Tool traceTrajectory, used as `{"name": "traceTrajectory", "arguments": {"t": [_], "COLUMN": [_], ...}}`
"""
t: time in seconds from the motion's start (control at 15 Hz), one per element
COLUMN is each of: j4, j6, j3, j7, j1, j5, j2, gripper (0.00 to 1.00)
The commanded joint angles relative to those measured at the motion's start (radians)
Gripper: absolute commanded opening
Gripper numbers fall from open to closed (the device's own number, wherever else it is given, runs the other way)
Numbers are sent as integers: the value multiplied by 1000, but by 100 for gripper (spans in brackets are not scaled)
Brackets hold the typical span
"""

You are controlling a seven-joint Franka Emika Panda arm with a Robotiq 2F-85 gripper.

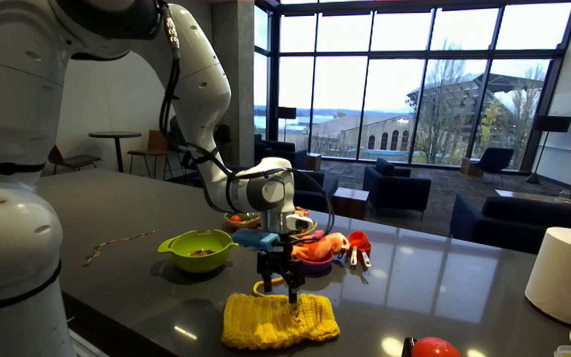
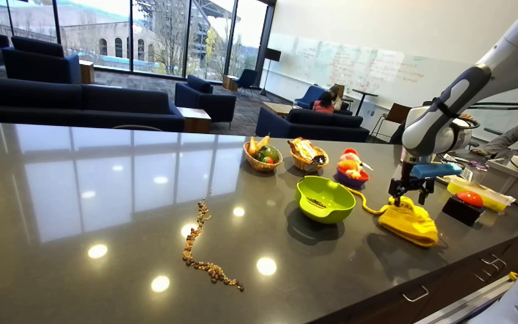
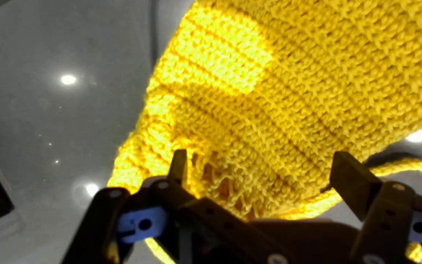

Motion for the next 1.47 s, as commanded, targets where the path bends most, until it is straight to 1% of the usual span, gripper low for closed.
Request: {"name": "traceTrajectory", "arguments": {"t": [0.0,0.07,0.27,0.4,0.47,0.53,0.67,0.73,0.8,0.87,0.93,1.0,1.07,1.4], "j4": [-34,-28,-4,17,29,41,67,82,93,103,112,120,126,141], "j6": [10,13,25,30,27,26,23,15,10,8,6,4,3,-6], "j3": [20,28,44,46,48,46,42,41,41,39,37,36,34,32], "j7": [31,28,41,51,48,56,57,51,45,45,45,44,45,36], "j1": [-8,-9,-5,-2,-6,-7,-15,-23,-31,-36,-41,-46,-49,-70], "j5": [30,47,76,77,83,81,88,101,114,120,124,129,130,144], "j2": [-51,-52,-46,-37,-32,-27,-18,-15,-12,-9,-7,-3,0,27], "gripper": [74,69,44,30,33,38,55,23,17,16,12,3,0,0]}}
